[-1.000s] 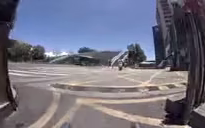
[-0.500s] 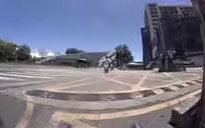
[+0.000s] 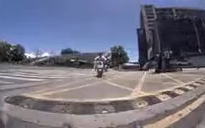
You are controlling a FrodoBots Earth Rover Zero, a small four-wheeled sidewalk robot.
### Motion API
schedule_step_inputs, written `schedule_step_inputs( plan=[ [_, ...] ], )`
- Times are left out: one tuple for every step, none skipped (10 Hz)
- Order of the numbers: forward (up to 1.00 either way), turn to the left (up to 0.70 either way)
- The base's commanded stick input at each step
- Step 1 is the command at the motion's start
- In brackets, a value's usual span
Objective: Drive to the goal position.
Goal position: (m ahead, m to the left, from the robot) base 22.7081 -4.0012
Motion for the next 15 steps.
schedule_step_inputs(
  plan=[
    [0.7,-0.14],
    [0.7,-0.14],
    [0.7,-0.14],
    [0.7,-0.14],
    [0.7,-0.14],
    [0.7,-0.14],
    [0.7,-0.14],
    [0.7,-0.14],
    [0.7,-0.14],
    [0.7,-0.14],
    [0.7,-0.14],
    [0.7,-0.01],
    [0.7,0.0],
    [0.7,0.0],
    [0.7,0.0]
  ],
)
